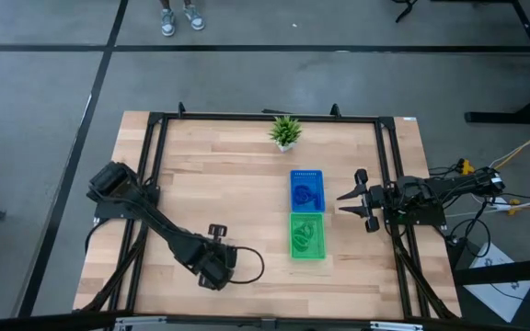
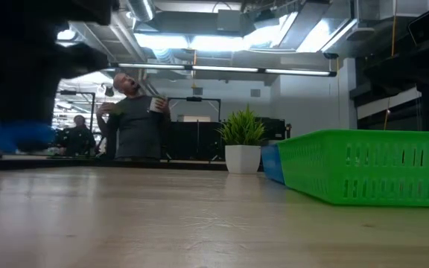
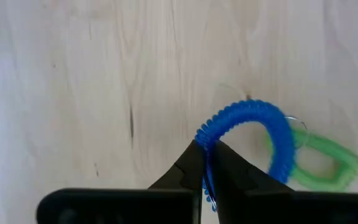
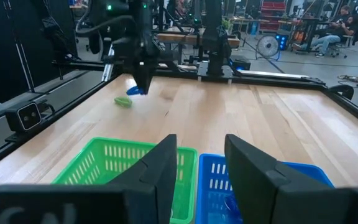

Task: Sort spring keychains
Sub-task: Put the blue spring keychain into the blue bin

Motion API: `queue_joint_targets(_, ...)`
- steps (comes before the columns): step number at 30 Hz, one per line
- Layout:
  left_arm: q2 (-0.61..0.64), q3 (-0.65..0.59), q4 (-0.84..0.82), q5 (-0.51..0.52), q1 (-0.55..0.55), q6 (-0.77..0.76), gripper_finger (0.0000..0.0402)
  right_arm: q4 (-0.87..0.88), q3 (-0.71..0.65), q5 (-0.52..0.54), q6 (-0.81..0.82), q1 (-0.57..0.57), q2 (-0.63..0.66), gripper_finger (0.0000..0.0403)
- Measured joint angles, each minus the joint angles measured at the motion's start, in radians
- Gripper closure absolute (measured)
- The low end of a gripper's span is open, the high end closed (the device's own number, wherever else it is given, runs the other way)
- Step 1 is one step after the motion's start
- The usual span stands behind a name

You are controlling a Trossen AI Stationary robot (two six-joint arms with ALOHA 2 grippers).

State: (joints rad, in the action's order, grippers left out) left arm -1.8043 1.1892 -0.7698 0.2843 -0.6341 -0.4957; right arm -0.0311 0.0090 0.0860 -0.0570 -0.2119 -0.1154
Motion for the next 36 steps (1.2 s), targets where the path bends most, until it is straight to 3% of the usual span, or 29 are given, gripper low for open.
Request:
queue_joint_targets(9, 0.131, 0.0, -0.003, 0.066, 0.017, 0.0, 0.0392, 0.0, 0.0, 0.0, 0.0, 0.0, 0.0, 0.0267)
queue_joint_targets(19, 0.271, 0.001, 0.051, 0.229, 0.04, 0.021, 0.0392, 0.0, 0.0, 0.0, 0.0, 0.0, 0.0, 0.0267)
queue_joint_targets(36, 0.285, 0.002, 0.292, 0.165, 0.3, 0.209, 0.0393, 0.0, 0.0, 0.0, 0.0, 0.0, 0.0, 0.0267)
